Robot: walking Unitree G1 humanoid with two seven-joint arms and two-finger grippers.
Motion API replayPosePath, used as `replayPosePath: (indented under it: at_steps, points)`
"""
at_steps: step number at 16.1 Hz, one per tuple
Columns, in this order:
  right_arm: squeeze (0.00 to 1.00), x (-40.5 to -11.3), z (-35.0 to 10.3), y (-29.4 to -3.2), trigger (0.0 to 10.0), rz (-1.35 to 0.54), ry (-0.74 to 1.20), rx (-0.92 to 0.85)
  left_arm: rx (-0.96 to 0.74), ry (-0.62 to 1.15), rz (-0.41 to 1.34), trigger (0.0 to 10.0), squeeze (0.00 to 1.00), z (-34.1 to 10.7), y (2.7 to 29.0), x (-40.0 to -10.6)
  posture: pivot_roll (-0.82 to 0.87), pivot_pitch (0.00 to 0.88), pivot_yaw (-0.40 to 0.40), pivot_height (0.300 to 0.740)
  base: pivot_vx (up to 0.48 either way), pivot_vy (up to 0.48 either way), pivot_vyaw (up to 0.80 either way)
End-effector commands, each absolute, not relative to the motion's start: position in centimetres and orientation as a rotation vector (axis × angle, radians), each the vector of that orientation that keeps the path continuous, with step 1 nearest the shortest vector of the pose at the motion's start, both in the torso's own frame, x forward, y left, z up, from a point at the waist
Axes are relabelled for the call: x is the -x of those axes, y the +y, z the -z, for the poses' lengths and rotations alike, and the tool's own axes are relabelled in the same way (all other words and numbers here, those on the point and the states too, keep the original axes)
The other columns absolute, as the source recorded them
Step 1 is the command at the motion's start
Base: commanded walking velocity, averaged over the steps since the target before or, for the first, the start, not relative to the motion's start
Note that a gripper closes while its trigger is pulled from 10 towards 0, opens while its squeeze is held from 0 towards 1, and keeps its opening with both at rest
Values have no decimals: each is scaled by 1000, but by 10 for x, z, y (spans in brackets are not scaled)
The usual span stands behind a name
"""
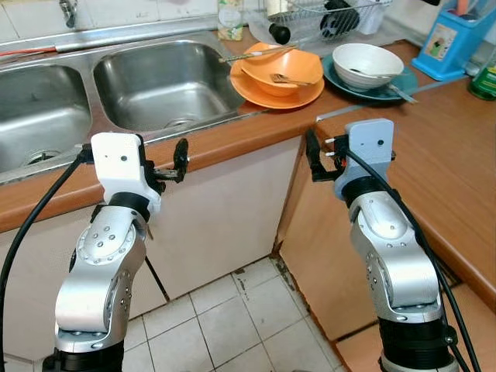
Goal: Kitchen organization
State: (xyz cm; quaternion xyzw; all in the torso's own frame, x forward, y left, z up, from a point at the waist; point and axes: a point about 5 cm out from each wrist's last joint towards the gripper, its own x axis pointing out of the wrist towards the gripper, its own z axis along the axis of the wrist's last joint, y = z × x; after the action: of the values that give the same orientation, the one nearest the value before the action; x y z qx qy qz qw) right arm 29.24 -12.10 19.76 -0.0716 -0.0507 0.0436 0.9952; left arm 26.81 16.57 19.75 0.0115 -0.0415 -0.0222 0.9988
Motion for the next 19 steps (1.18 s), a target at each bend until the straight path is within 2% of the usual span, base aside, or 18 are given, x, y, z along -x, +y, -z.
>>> replayPosePath:
  at_steps: [1,4,7,10,14,19]
  points:
    - [1000,-293,-196,-117,10000,-113,-92,147,-27,-67,24,10000,0,-196,168,-267,-34,0,-24,740,334,0,800]
    - [1000,-292,-202,-114,10000,-130,-132,181,-16,-58,30,10000,0,-194,167,-265,-39,0,-12,740,335,0,713]
    - [1000,-291,-196,-128,10000,-21,-51,72,-10,-48,69,10000,0,-192,159,-270,-61,0,9,740,339,0,0]
    - [1000,-292,-202,-128,10000,-54,-109,149,-12,-62,75,10000,0,-196,158,-276,-68,0,10,740,333,0,0]
    - [1000,-290,-204,-133,10000,-8,-118,158,-20,-77,77,10000,0,-199,158,-274,-59,0,-2,740,303,0,0]
    - [1000,-285,-209,-123,10000,-102,-160,132,-41,-88,95,10000,0,-201,157,-272,-57,0,-10,740,303,0,0]
